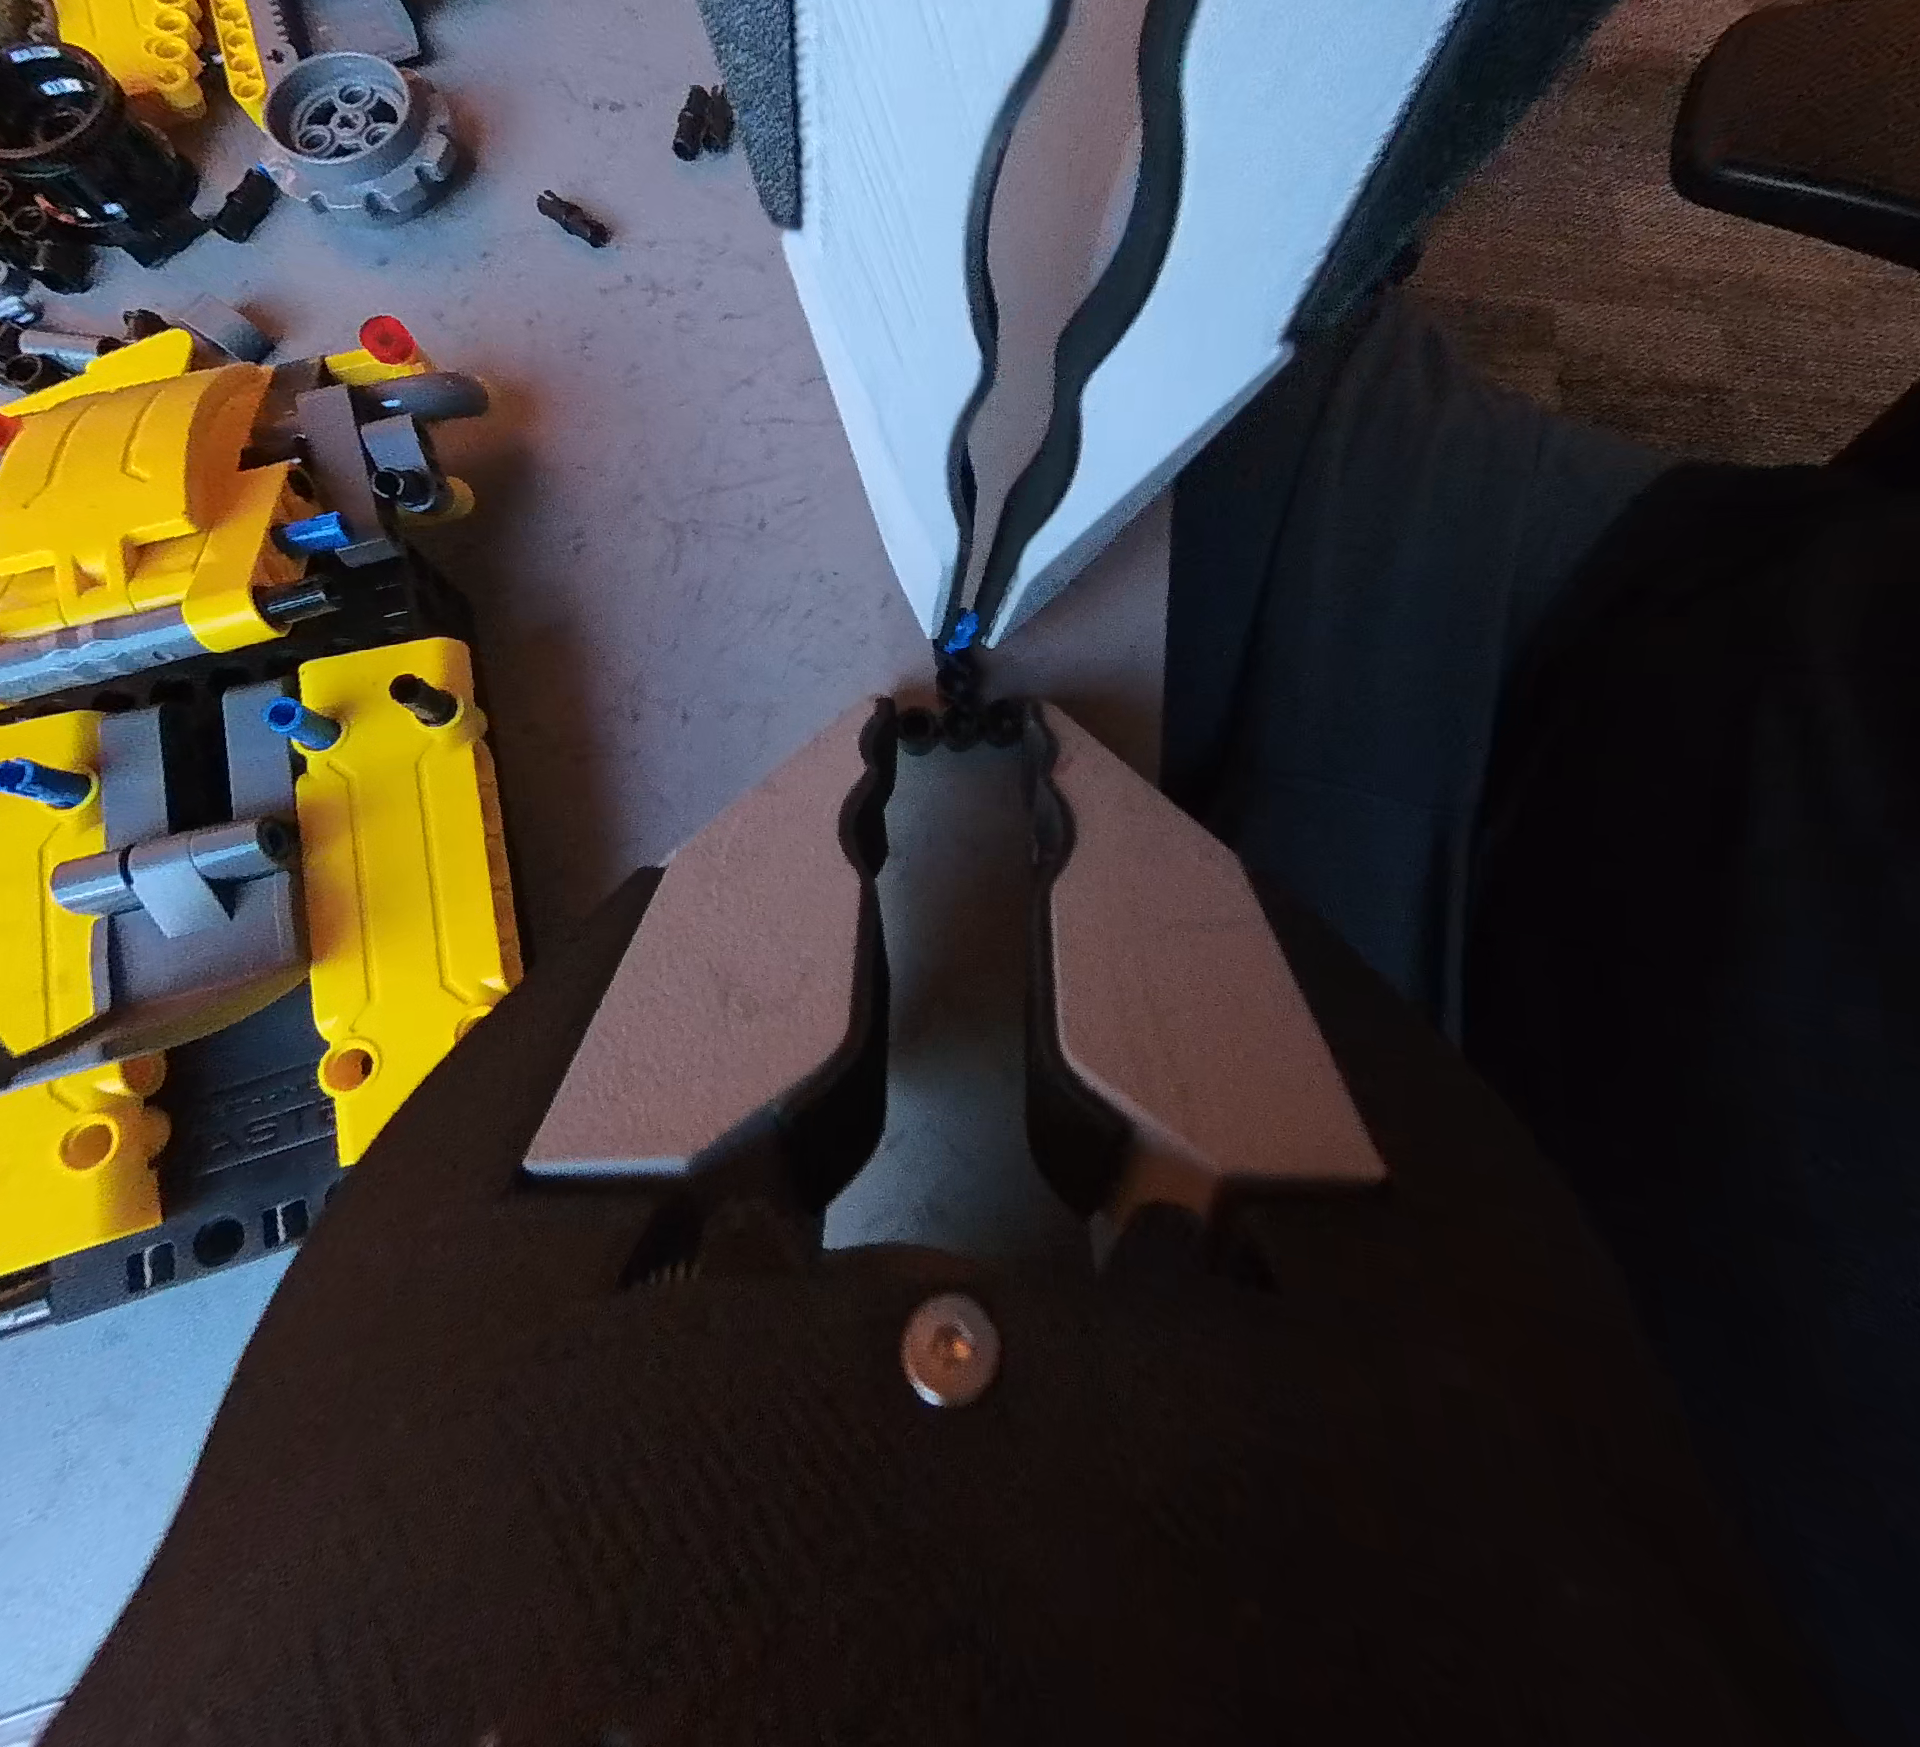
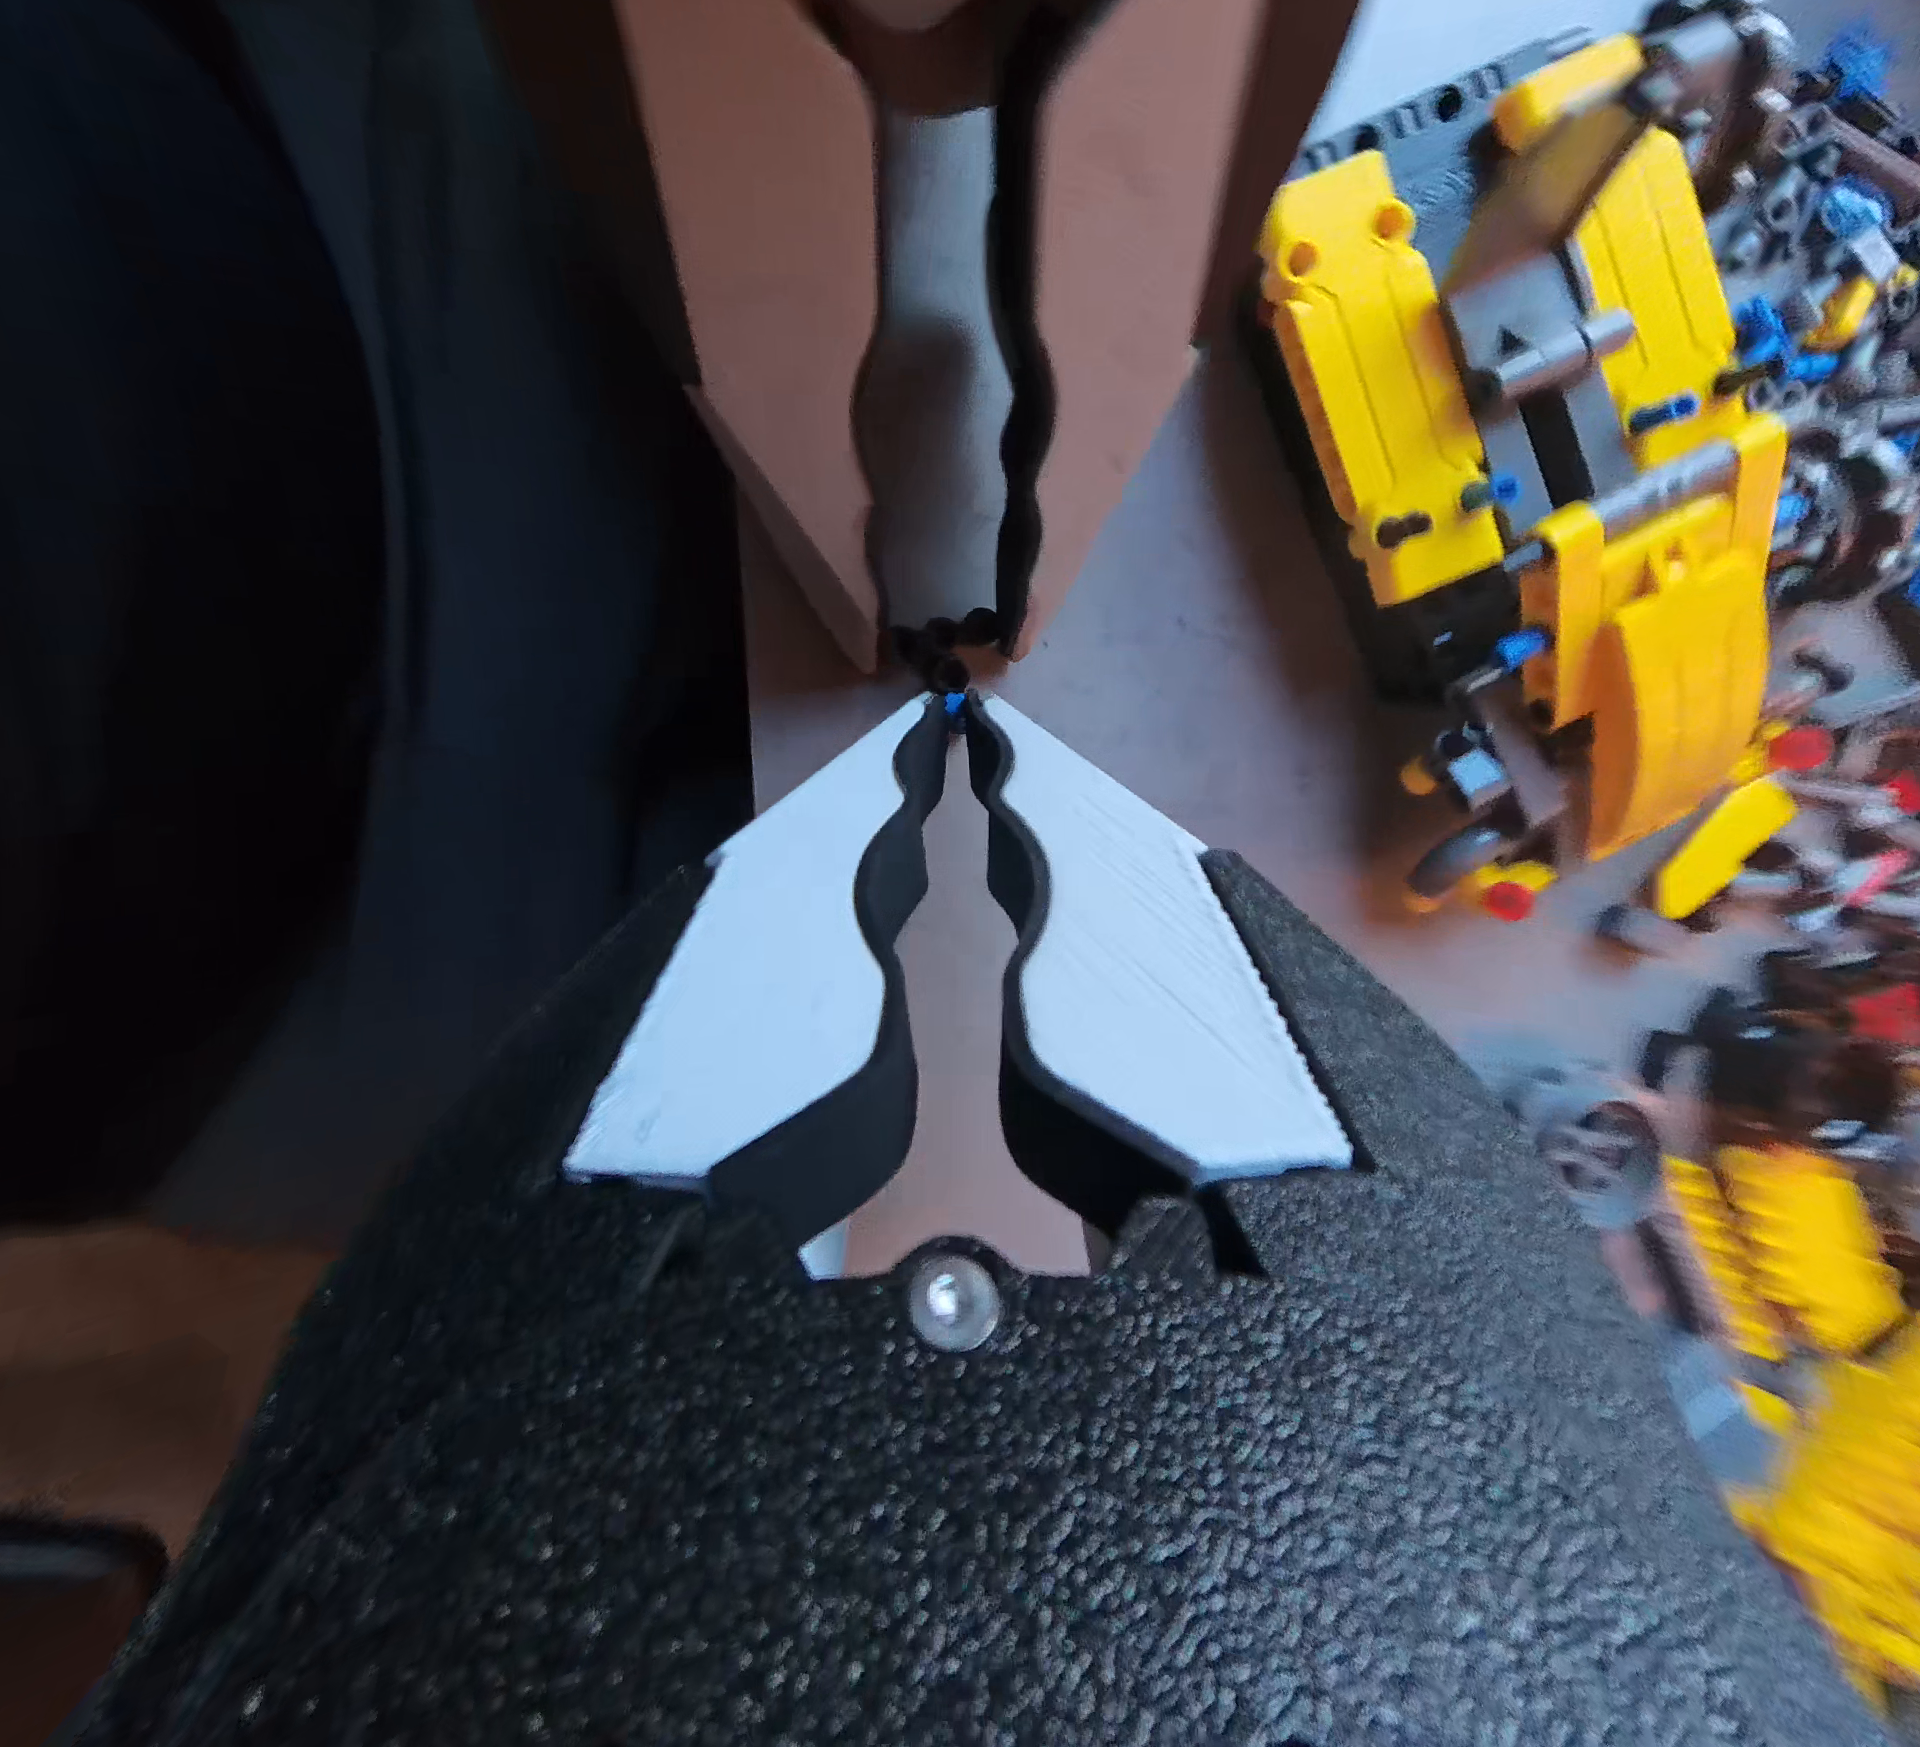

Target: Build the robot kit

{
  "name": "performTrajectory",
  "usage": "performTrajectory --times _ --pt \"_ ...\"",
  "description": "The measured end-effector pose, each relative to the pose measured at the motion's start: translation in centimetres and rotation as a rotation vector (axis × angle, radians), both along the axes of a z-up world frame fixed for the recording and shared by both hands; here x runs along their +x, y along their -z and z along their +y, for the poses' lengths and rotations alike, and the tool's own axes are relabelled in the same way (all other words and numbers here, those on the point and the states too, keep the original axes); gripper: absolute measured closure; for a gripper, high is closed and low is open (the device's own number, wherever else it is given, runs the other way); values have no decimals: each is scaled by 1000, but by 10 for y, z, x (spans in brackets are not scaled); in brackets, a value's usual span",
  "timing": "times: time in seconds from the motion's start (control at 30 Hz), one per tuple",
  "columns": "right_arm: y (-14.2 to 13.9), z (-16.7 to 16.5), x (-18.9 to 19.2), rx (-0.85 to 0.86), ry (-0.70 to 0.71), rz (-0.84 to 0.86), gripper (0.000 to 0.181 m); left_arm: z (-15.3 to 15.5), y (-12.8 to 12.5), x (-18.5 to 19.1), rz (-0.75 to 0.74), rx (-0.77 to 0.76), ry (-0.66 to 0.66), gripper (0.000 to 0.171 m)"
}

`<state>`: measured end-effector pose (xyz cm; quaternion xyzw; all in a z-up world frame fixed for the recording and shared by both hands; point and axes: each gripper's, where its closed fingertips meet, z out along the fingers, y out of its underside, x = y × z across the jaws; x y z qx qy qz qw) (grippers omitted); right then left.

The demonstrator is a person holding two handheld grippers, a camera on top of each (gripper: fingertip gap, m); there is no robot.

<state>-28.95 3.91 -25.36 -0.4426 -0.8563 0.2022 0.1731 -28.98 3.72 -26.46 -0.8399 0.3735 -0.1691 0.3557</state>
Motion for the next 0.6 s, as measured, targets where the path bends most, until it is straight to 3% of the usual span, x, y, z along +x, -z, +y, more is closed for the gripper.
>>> performTrajectory --times 0.23,0.4,0.6 --pt "0 0 2 36 -119 101 178 0 0 0 -12 -11 0 151" --pt "0 1 2 -52 -152 94 178 0 0 0 -9 -8 0 151" --pt "0 1 3 17 -291 83 178 0 0 0 -14 -14 0 151"
